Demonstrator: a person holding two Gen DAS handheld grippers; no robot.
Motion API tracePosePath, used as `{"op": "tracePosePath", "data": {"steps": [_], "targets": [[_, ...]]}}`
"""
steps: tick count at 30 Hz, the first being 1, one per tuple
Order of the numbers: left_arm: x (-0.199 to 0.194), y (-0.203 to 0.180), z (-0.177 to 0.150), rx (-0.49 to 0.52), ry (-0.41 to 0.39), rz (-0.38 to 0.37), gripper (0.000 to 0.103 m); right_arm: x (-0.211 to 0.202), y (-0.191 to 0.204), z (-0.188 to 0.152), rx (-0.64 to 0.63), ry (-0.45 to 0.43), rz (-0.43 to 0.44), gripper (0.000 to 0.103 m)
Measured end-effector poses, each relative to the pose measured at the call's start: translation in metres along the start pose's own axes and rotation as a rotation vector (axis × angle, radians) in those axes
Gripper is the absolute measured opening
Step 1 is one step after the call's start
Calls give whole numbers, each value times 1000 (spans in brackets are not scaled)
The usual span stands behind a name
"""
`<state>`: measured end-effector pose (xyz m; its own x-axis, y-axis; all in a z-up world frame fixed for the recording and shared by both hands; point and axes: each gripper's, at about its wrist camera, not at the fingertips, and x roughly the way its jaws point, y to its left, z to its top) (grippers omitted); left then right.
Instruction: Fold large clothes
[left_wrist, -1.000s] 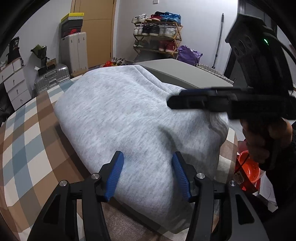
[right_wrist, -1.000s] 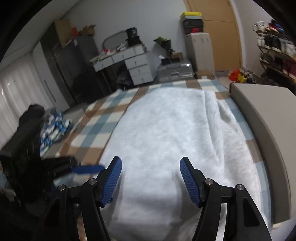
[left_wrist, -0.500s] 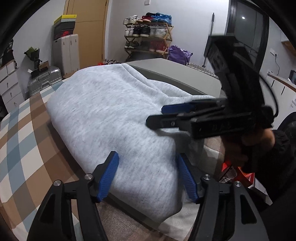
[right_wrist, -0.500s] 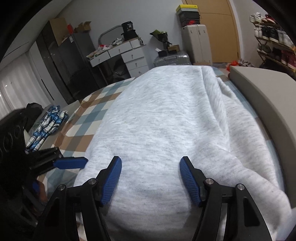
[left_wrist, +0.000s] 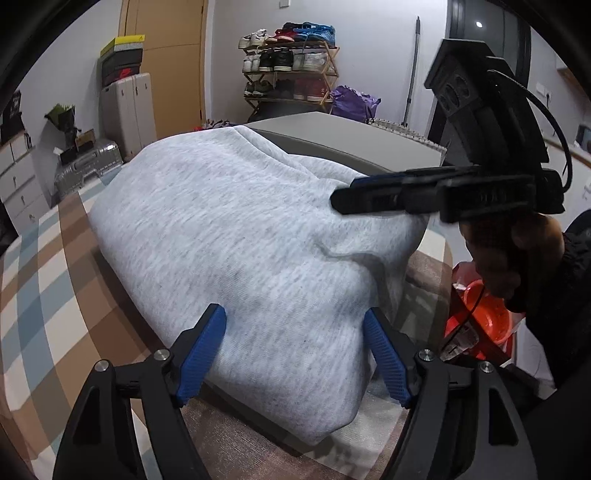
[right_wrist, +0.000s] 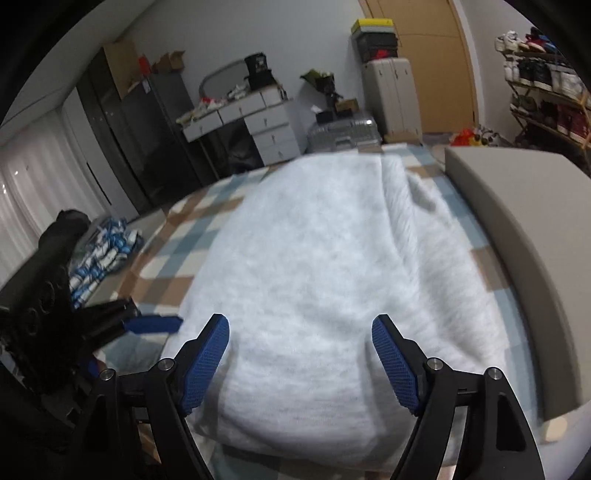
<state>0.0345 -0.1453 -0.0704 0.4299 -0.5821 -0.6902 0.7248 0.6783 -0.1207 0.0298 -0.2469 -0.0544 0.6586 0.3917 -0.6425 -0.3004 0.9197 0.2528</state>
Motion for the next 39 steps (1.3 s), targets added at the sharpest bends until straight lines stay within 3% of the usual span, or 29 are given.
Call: {"op": "tracePosePath", "data": {"steps": [5,8,11,14,17,20,25,28,32,36,39], "targets": [[-18,26,7,-170,-18,-65,72,1,-46,8,151,28,-95,81],[-37,55,8,-333,-89,-73,72,4,-56,6,228,22,-30,82],[-42,78,7,-446,-126,-36,72,2,-40,13,158,-33,-33,81],[-26,88,7,-497,-77,17,72,19,-28,20,102,1,-19,81],[-6,94,3,-556,-19,26,72,65,-40,10,103,138,-67,81],[-1,103,-3,-635,-15,-33,72,60,-47,8,131,124,-31,82],[-3,109,-5,-658,-10,-62,74,25,-62,23,133,52,-59,83],[5,119,-7,-721,-8,-129,74,18,-95,27,272,26,-4,83],[12,127,-13,-789,-6,-208,76,42,-119,21,372,108,-1,85],[15,131,-15,-832,7,-249,78,64,-113,17,369,179,6,85],[12,131,-15,-842,1,-256,73,65,-114,16,375,185,19,85]]}}
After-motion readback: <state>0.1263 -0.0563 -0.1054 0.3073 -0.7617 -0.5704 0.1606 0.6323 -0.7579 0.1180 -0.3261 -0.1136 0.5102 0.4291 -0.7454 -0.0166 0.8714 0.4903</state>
